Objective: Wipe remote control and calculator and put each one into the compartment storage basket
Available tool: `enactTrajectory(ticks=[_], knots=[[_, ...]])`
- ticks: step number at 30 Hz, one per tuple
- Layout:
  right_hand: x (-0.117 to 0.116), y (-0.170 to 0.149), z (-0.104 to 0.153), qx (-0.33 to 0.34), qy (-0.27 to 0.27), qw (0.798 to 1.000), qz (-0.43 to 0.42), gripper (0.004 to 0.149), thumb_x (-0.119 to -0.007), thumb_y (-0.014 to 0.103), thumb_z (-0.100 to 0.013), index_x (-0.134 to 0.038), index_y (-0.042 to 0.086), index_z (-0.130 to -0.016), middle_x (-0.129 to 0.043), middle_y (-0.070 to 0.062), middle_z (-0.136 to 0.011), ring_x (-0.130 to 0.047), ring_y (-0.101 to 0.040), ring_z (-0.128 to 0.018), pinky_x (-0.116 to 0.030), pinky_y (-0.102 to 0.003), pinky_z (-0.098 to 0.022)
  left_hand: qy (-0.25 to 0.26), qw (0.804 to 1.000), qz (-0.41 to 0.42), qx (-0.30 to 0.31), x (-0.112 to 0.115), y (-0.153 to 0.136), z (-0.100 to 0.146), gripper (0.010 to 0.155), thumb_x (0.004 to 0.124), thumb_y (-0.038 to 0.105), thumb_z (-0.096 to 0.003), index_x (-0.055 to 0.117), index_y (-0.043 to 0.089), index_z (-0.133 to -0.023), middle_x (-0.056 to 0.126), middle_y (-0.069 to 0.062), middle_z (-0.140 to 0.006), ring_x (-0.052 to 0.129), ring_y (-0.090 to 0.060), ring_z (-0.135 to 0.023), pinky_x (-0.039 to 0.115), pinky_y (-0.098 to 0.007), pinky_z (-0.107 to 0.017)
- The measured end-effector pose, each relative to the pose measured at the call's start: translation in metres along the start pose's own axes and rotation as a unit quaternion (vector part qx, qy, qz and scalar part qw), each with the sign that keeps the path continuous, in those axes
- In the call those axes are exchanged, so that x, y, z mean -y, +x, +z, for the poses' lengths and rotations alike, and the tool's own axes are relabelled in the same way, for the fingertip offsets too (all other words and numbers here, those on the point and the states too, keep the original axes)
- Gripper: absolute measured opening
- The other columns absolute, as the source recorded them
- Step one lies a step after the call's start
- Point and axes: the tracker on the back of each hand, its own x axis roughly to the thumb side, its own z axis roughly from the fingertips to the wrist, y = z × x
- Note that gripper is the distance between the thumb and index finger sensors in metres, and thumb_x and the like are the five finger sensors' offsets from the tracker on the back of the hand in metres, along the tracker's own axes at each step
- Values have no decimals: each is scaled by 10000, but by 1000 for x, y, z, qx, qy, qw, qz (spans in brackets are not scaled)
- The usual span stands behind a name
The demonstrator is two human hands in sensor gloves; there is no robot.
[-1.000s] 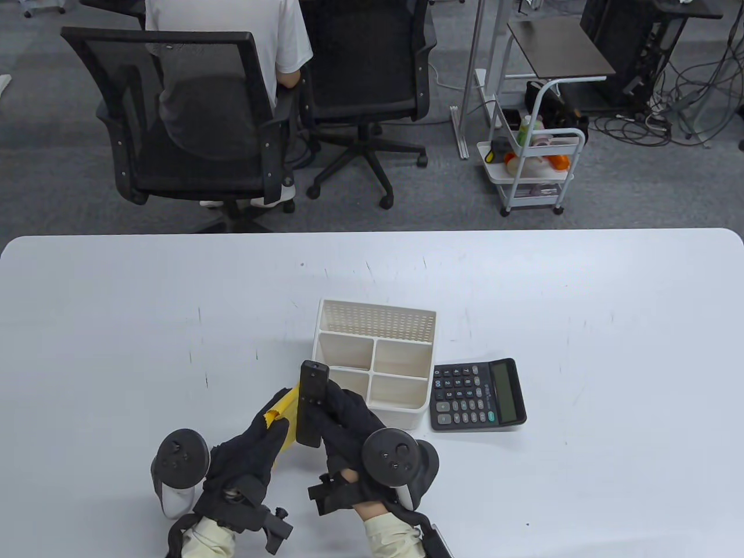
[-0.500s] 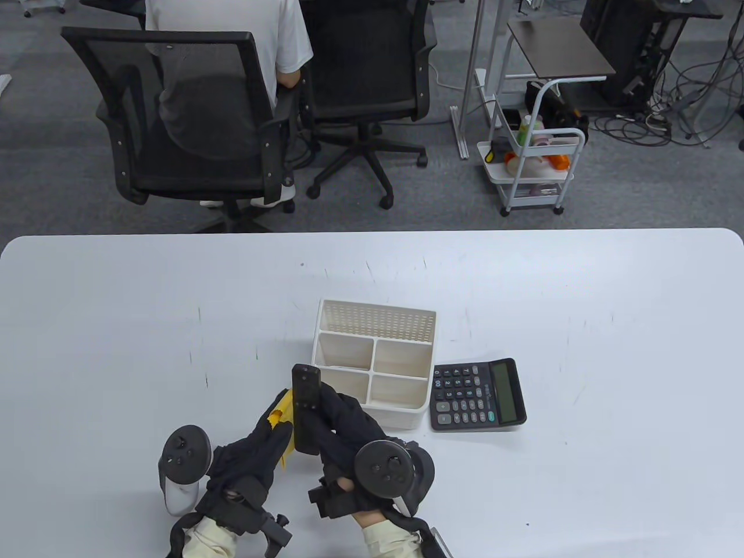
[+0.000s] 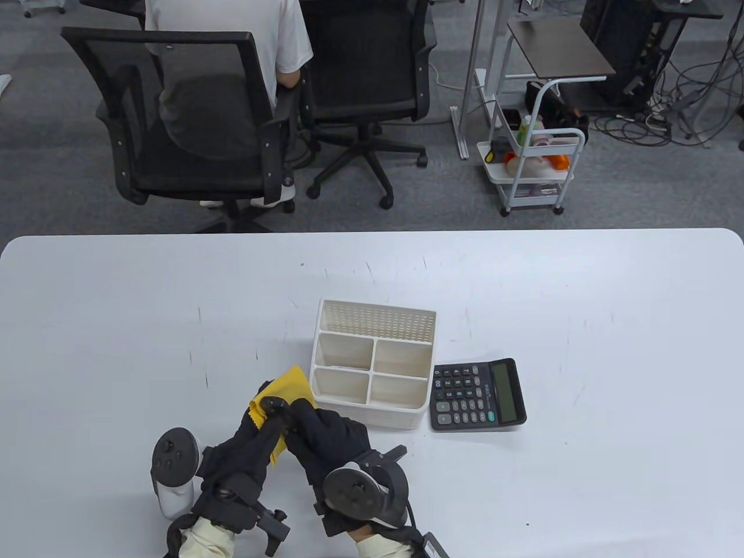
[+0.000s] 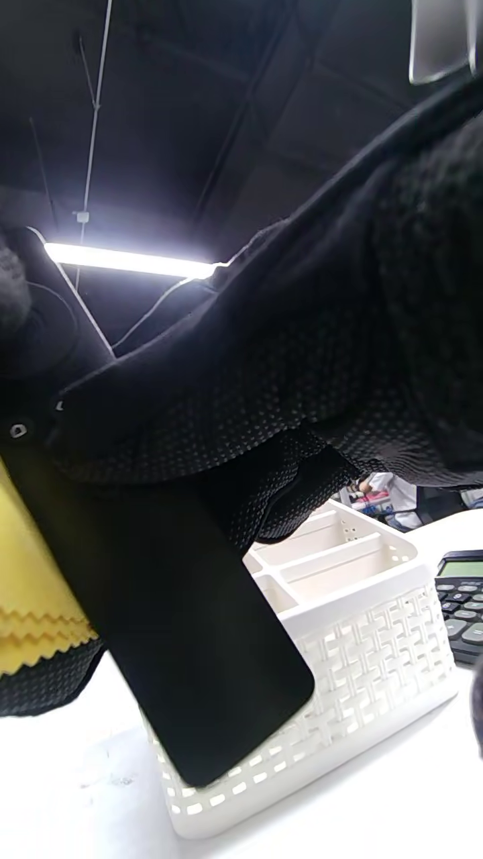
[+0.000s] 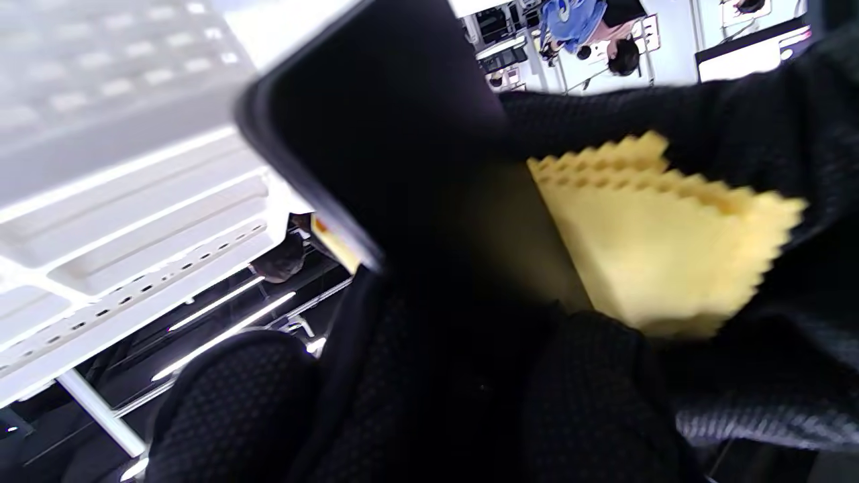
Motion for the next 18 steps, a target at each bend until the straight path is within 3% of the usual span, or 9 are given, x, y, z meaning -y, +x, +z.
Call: enactTrajectory(ticks=[4,7,12,15,18], knots=[[7,-10,-3,-43,-15,999,-8,581,-867,292,-476,-779,18,-981,-964,-113,-717,-1025,-259,-510,-785,-528,-475,-19,1000,8,12,4,1,-1,569,576,383,-595,461,164,-1108,619,-200,-1102,749,-483,-955,769,-554,-650],[8,-10,-2,-28,-10,999,12,587,-860,289,-479,-760,27,-995,-961,-111,-720,-1024,-256,-513,-786,-526,-476,-13,999,25,25,4,2,-2,567,568,391,-597,453,178,-1110,605,-186,-1112,727,-474,-971,755,-548,-666],[2,-4,-3,17,20,998,-54,659,-853,282,-478,-621,85,-1063,-959,-104,-727,-1022,-251,-518,-781,-524,-489,-9,999,46,18,-1,0,0,603,584,444,-596,409,204,-1121,615,-155,-1132,711,-467,-997,703,-567,-691],[5,3,-1,46,-33,998,2,683,-859,297,-481,-558,164,-1079,-970,-100,-727,-1024,-252,-517,-782,-517,-487,-23,998,53,6,2,-4,-1,621,583,445,-597,378,181,-1121,622,-162,-1126,747,-467,-980,734,-560,-676],[6,8,1,65,-37,996,46,638,-843,295,-500,-584,174,-1070,-942,-136,-765,-999,-296,-553,-748,-546,-504,-20,997,78,-6,6,-5,-1,611,556,408,-602,336,166,-1118,610,-164,-1126,766,-464,-971,757,-549,-668]])
